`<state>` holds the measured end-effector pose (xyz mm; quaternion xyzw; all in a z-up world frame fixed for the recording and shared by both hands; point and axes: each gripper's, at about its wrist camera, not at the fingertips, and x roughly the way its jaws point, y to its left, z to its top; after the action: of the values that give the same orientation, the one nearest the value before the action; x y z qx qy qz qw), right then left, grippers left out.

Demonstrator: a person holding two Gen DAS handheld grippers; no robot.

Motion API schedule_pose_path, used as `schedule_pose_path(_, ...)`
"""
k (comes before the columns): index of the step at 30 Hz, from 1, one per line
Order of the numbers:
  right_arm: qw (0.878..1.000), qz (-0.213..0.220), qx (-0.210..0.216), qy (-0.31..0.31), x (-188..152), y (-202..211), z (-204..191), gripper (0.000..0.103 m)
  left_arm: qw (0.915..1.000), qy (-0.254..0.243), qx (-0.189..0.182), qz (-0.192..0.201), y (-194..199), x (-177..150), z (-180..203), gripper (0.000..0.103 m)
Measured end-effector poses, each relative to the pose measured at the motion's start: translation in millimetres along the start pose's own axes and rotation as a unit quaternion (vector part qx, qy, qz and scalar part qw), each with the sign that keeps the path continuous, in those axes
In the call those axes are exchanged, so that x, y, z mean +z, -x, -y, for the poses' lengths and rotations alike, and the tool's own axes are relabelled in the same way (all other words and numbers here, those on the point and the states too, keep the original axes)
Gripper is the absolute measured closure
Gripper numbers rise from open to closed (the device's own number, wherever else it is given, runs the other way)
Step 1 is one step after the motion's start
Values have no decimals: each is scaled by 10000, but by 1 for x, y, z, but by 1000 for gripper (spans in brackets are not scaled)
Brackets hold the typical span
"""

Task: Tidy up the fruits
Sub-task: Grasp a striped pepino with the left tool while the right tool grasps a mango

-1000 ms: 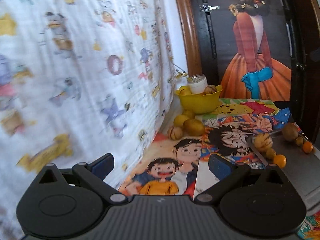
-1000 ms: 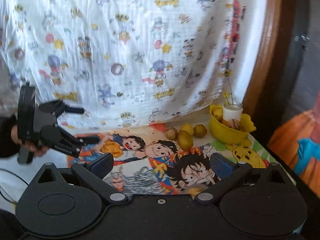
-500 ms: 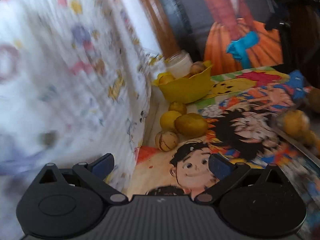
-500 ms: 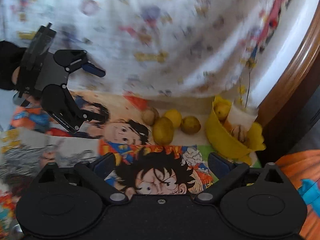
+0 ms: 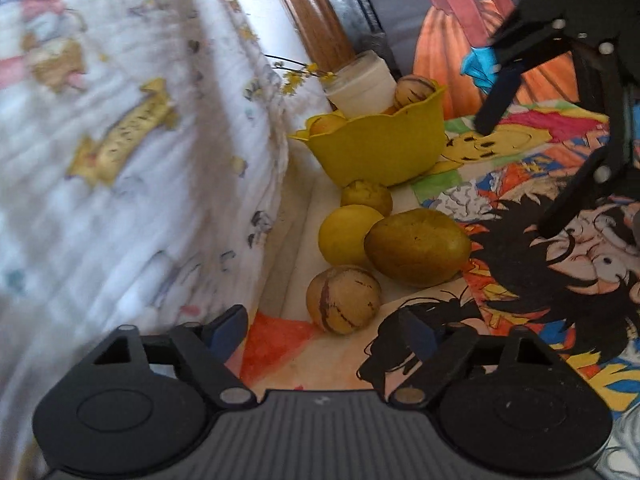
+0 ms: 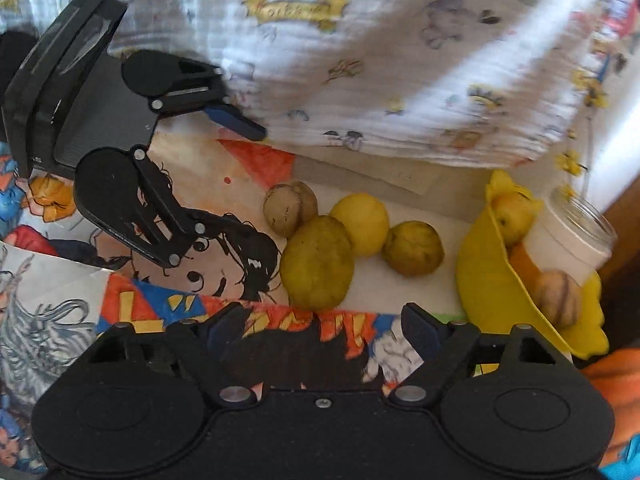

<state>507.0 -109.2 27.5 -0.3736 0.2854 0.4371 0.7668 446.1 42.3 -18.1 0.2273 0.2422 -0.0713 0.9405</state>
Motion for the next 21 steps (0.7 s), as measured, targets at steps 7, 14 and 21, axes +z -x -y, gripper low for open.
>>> schedule_pose_path(7,9998,-94,75,186,12,-29,-1,25,9986,-524,91,-41,-15,0,6,31)
schedule_pose_path(14,9996,-93,132,251,19,-43,-1,33,9976,-696,8,42,-21,2,7,33)
schedule_pose_path(21,9993,-158,142,302,22,-51,0,44,9975,-662,-220,69,-24,4,4,39)
